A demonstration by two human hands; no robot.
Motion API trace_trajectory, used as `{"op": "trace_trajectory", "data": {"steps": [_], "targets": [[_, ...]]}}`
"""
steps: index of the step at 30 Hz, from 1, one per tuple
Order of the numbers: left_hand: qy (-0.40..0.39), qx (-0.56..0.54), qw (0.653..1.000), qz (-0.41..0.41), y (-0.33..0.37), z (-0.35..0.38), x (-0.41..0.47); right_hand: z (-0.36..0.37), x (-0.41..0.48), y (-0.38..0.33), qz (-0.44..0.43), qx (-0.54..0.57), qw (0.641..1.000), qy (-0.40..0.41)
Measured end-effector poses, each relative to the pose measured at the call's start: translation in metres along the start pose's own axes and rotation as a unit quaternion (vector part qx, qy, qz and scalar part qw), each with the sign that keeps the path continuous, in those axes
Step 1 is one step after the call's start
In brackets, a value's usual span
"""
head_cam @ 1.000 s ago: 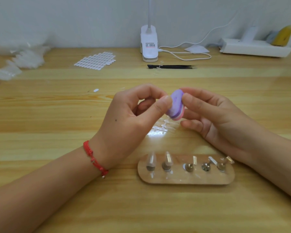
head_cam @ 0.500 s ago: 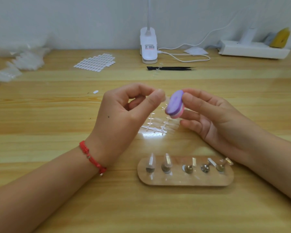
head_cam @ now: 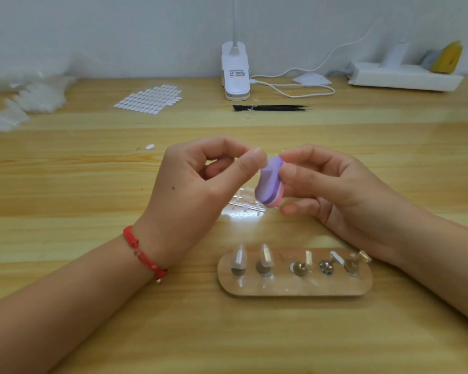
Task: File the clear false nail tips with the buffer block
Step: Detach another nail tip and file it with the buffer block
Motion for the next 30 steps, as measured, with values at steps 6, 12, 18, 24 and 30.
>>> {"op": "trace_trajectory", "data": {"steps": [6,12,18,24,30], "targets": [[-0.01,0.013,1.0,0.008,0.0029,0.0021,-0.0022,-0.0029,0.0013,0.0002,0.001,0.03,0.999,0.012],[-0.01,0.01,1.0,0.015,0.0056,0.0015,-0.0019,-0.0039,0.0017,0.0012,-0.006,0.042,0.999,0.014],[-0.028,0.014,0.999,0.014,0.0051,0.0063,-0.003,-0.0064,0.0032,-0.0003,-0.005,0.074,0.997,0.014],[-0.004,0.019,1.0,0.023,0.0049,0.0012,-0.0009,0.0012,0.0012,-0.0011,-0.013,0.019,1.0,-0.015],[-0.002,0.018,0.999,0.03,0.0058,0.0014,-0.0007,0.0018,0.0008,-0.0007,-0.018,0.01,1.0,-0.009]]}}
Point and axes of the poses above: each hand's wrist, its own x-axis towards the middle knuckle, its own z-axis out of the palm, y = z × x, the point moved 6 cm from there along x, towards the middle knuckle, and after that the axes turned 10 degrees about -x, right-handed, at the moved point
